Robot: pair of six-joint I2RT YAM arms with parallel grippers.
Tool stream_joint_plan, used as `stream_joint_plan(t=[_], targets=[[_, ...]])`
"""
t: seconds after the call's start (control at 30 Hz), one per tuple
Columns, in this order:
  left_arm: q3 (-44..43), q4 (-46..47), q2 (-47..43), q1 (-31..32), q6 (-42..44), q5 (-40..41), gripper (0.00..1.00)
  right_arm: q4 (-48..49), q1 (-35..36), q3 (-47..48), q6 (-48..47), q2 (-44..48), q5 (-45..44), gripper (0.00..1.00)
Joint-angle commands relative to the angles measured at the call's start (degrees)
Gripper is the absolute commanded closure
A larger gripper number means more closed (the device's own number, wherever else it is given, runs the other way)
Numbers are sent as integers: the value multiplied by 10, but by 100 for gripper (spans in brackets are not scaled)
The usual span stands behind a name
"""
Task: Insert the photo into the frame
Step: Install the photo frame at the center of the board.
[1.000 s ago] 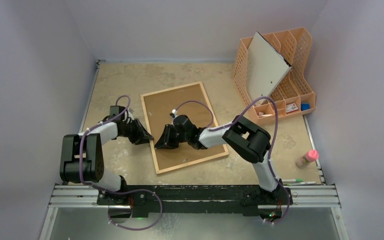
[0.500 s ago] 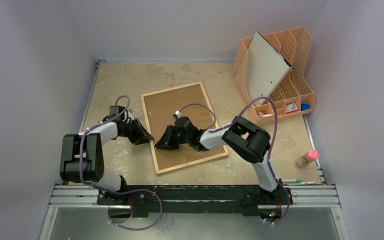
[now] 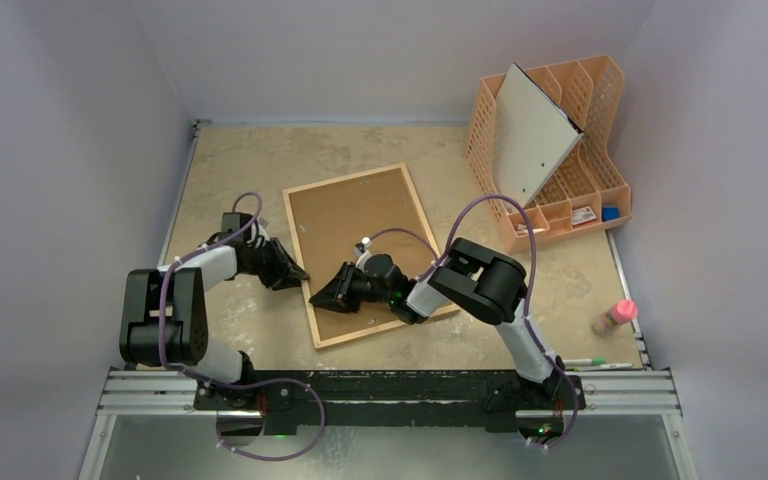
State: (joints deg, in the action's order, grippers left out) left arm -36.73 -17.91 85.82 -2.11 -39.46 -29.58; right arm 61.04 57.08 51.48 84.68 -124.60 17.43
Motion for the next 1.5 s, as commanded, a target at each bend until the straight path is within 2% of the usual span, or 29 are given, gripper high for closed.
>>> stream_joint_plan(t=[0.0,0.13,0.23,0.43,0.57,0.67,0.8,1.03,1.23,1.47], targets=[[23,-21,20,17,-7,35,100,38,13,-3,16,2,20,77],[11,-35,15,17,3,51,100,-71,7,7,-31,37,-13,77],[0,-45,13,17,13,57,97,-159,2,1,-74,89,-74,72],[-30,-61,-6,17,39,67,73,-287,-20,-22,-164,216,-166,62],[-48,-60,-22,17,45,73,57,-374,-29,-2,-240,269,-208,57],[-54,-42,-30,17,47,73,51,-408,-51,10,-274,286,-196,55],[-69,-3,-24,17,41,68,49,-428,-93,38,-301,269,-156,53],[-150,44,61,10,40,80,45,-465,-127,145,-340,176,-99,52],[-242,62,154,2,51,111,51,-495,-134,264,-376,94,-56,53],[-324,83,245,-2,68,130,53,-496,-137,321,-391,34,-32,54]])
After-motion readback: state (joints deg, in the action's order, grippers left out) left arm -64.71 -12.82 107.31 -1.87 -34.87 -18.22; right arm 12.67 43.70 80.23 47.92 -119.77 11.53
